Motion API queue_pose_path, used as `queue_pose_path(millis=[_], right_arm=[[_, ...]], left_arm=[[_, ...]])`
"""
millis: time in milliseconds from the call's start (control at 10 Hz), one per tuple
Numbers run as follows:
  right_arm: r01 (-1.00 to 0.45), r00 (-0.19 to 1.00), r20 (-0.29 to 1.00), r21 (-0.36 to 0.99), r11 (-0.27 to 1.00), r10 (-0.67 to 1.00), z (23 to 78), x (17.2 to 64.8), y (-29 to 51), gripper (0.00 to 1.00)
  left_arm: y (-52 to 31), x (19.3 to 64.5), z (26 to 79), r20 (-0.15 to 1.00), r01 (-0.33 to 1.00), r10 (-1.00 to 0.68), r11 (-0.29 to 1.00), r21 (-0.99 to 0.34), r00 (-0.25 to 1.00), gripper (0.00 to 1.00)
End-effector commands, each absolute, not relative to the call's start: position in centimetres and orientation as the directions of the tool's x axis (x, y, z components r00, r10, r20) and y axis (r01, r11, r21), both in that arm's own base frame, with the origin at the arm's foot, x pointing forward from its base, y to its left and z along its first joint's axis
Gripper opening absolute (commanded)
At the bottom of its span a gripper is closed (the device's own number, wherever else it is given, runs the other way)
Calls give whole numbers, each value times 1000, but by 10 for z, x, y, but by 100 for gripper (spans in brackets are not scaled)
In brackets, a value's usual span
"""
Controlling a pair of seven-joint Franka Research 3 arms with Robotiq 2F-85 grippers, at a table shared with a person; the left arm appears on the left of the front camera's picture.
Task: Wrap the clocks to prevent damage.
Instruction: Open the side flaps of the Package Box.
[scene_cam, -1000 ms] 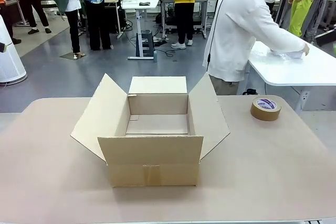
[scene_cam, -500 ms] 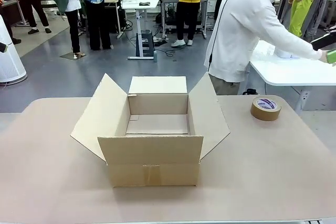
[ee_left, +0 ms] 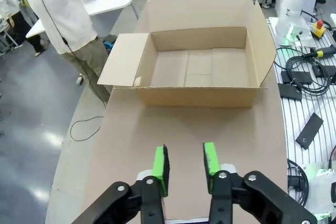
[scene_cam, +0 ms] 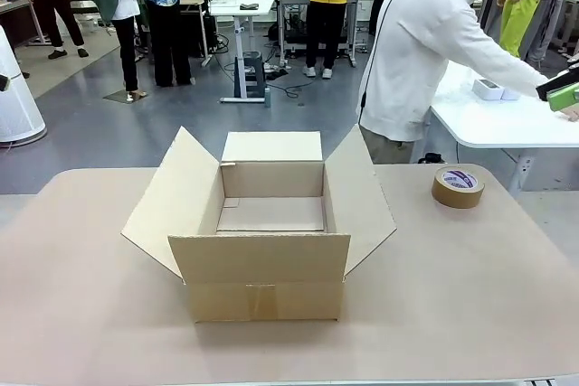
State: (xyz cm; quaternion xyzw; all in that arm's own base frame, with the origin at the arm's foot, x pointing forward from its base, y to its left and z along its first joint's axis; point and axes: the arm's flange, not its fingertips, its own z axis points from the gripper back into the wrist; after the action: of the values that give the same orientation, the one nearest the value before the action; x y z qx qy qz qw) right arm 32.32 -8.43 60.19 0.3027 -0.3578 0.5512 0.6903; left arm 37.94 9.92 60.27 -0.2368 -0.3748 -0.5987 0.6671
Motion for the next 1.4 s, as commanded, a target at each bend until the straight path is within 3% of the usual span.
queue_pose_path(millis=[0,500,700,800,1300], right_arm=[[-982,108,832,4,188,544,603,326,-84,0],[-982,98,827,-9,187,554,604,323,-83,0],[-970,146,784,-5,242,603,605,319,-78,0],[-979,121,821,6,203,557,603,322,-83,0],[-977,127,811,4,212,571,604,322,-82,1]], left_arm=[[96,375,599,787,969,-617,202,145,11,0],[95,376,601,776,963,-630,222,153,22,0],[94,374,602,750,935,-654,321,150,104,0],[100,380,604,777,968,-630,200,153,7,0],[99,380,603,773,965,-633,218,145,27,0]])
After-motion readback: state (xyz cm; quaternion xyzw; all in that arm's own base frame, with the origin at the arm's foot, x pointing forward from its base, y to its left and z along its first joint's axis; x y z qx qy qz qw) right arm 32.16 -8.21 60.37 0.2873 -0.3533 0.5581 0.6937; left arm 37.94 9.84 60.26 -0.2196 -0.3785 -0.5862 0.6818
